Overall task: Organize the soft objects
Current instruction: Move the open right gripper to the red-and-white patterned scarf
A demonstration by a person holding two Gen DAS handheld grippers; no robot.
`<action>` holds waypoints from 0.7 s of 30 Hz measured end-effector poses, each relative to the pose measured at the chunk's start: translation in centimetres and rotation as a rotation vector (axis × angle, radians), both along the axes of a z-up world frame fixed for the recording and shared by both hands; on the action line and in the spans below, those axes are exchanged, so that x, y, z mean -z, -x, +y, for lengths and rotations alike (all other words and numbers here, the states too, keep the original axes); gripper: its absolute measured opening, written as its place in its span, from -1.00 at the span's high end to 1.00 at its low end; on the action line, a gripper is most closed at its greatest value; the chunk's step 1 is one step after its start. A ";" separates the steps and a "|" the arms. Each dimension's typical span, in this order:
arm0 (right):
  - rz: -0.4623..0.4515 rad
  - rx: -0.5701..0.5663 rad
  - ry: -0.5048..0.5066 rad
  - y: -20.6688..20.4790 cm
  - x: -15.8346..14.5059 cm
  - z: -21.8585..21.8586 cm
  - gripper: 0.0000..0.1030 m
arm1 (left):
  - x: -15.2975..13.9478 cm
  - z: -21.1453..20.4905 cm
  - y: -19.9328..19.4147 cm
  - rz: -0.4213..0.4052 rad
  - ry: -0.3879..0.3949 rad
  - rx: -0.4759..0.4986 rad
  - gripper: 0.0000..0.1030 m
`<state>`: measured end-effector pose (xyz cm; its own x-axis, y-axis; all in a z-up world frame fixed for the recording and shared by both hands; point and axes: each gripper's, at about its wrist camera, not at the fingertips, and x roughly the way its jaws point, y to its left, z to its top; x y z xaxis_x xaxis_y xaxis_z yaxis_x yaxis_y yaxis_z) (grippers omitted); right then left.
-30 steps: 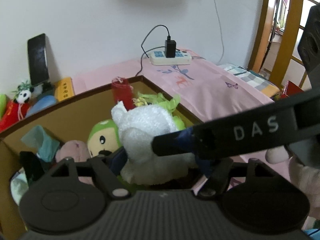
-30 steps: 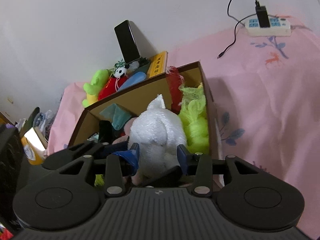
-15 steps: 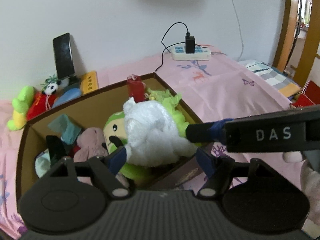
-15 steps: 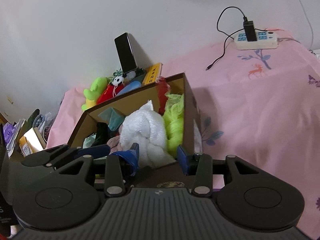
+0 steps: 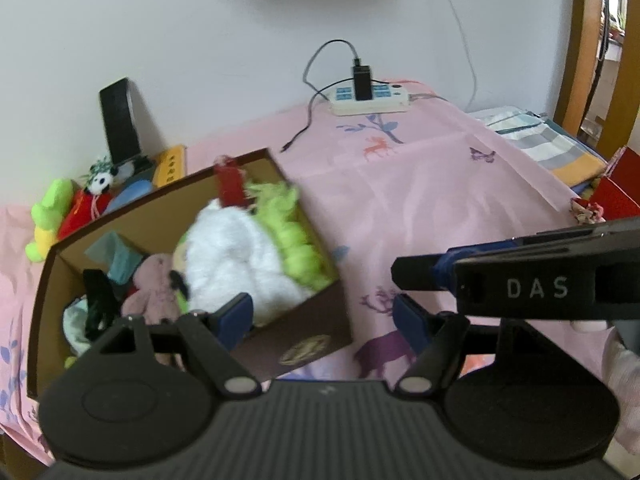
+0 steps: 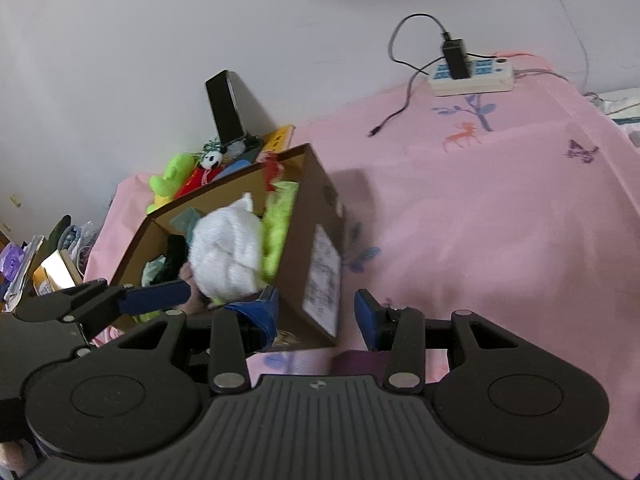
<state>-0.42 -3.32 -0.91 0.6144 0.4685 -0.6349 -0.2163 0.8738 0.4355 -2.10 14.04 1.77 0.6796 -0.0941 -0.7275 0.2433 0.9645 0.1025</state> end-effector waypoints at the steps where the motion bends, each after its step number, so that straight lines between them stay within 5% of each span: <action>1: 0.005 0.007 0.005 0.1 0.2 -0.8 0.50 | 0.0 -0.8 0.0 0.001 -0.002 0.009 -0.46; 9: 0.063 0.105 0.021 0.8 1.9 -7.3 0.50 | 1.2 -7.3 0.2 0.042 0.006 0.120 -0.46; 21: 0.109 0.322 0.021 1.9 4.1 -17.8 0.50 | 5.1 -16.0 -1.3 0.159 0.117 0.260 -0.47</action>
